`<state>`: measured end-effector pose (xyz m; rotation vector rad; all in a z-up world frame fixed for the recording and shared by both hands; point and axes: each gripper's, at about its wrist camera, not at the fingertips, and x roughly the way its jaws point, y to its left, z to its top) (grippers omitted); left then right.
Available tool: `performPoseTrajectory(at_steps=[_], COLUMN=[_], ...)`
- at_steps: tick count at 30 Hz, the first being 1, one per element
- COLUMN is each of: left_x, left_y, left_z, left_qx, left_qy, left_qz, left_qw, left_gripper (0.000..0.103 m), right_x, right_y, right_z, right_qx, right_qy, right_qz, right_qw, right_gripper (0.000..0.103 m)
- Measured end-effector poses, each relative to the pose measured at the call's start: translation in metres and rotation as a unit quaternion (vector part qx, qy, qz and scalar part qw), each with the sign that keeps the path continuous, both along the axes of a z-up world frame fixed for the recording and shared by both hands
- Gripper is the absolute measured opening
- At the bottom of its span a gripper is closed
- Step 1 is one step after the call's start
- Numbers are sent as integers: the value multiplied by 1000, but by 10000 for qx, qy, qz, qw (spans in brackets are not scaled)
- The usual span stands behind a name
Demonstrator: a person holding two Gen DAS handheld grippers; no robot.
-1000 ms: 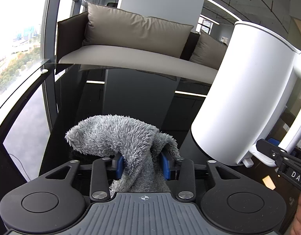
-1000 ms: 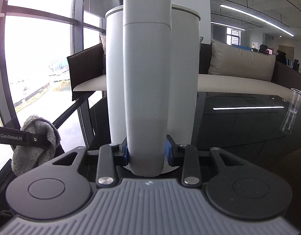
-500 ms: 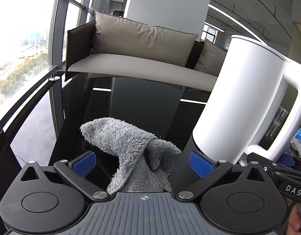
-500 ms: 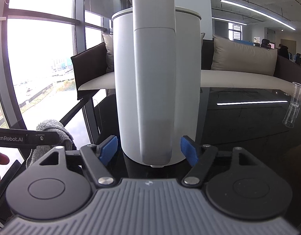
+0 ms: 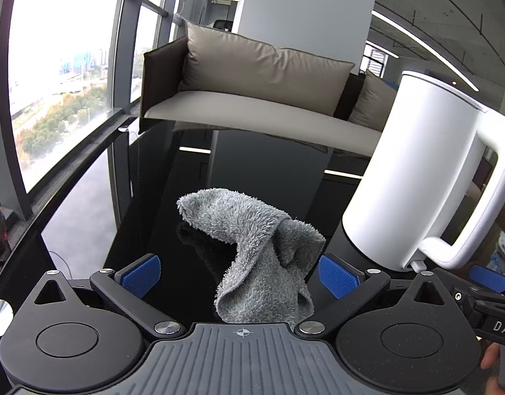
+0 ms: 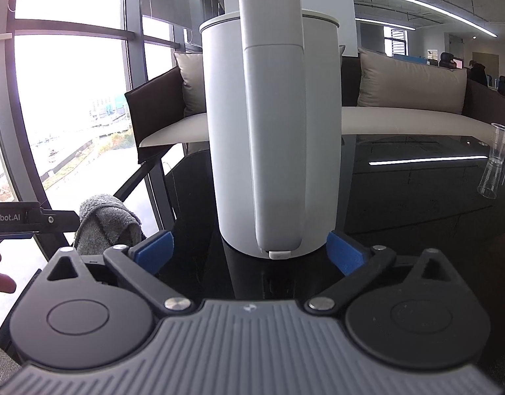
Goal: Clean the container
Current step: 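Set the kettle down, open the right gripper while the left gripper releases the towel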
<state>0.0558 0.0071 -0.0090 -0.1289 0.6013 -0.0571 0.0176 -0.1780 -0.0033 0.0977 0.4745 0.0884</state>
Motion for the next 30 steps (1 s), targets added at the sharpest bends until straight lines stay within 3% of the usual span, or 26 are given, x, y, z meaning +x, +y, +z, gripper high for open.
performPoseTrajectory(at_steps=[9,30], left_x=[-28,-65], left_y=[-8,-10], left_z=[4,1], left_qx=[251,272], left_qy=[-206,-169], left_qz=[-15,-36], left_qw=[9995,9995], left_gripper=[102,102], right_x=[-21,-68], right_y=[1,-9], right_z=[3,7], right_qx=[105,22], right_qy=[133,152], right_qz=[8,-8], right_qw=[9999,9999], right_gripper=[102,102])
